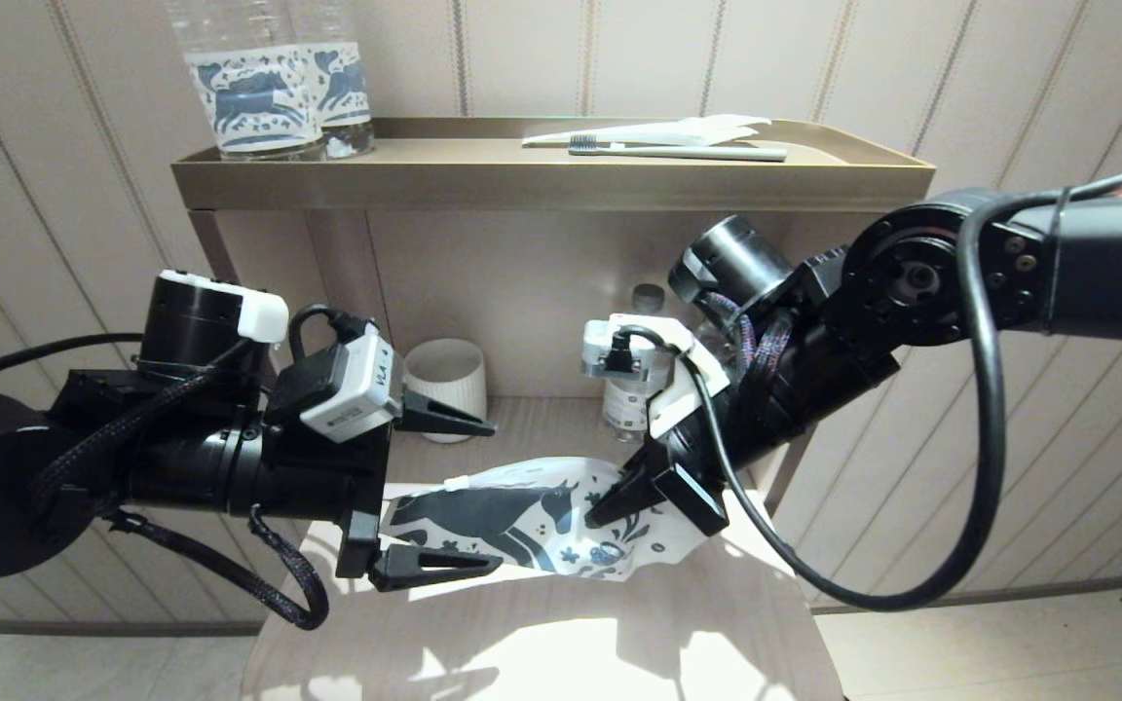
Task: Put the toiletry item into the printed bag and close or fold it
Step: Hand it to the other hand
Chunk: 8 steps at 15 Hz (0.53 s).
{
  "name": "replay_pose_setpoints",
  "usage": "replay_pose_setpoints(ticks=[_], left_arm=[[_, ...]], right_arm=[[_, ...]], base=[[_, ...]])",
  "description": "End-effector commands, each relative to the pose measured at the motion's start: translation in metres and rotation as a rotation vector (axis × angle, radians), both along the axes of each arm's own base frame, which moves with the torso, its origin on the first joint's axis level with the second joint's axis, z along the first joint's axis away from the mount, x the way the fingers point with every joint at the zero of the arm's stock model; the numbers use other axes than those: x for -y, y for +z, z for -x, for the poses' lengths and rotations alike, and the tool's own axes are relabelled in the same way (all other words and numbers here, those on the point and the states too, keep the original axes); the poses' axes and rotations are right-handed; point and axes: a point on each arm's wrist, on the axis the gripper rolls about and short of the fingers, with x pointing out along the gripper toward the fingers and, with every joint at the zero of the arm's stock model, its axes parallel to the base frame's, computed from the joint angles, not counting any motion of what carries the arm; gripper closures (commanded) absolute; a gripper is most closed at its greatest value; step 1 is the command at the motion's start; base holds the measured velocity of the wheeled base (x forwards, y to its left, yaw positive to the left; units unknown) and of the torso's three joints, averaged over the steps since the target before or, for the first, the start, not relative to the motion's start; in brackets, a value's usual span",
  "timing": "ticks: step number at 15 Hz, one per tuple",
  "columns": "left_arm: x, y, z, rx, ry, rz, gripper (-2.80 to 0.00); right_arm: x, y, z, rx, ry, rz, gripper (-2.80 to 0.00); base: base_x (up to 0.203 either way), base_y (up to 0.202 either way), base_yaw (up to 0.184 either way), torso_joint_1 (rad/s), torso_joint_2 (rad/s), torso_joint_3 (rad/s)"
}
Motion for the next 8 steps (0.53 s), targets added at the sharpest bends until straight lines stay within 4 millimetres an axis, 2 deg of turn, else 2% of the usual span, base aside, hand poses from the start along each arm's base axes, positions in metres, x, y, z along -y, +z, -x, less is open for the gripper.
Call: replay_pose_setpoints(ticks=[1,5,8], left_arm=[[0.002,-0.004,-0.003,-0.007,-0.01,-0.007,-2.8],[0.005,0.009,-0.007,0.008,-0.011,0.001,-2.8],[0.006,0.01,-0.007,0.003,-0.013,-0.003,-2.8]], right_arm=[[-0.002,-0.004,-0.002,-0.01,0.006,0.005,0.0],[-0.011,-0.009,-0.006,-0.012,0.023,0.008,0.0],[-0.013,-0.009,-0.007,-0.009,0.027,0.006,0.0]], base=[[0.0,0.0,0.0,0.0,0.0,0.0],[0.0,0.0,0.0,0.0,0.0,0.0],[0.0,0.0,0.0,0.0,0.0,0.0]])
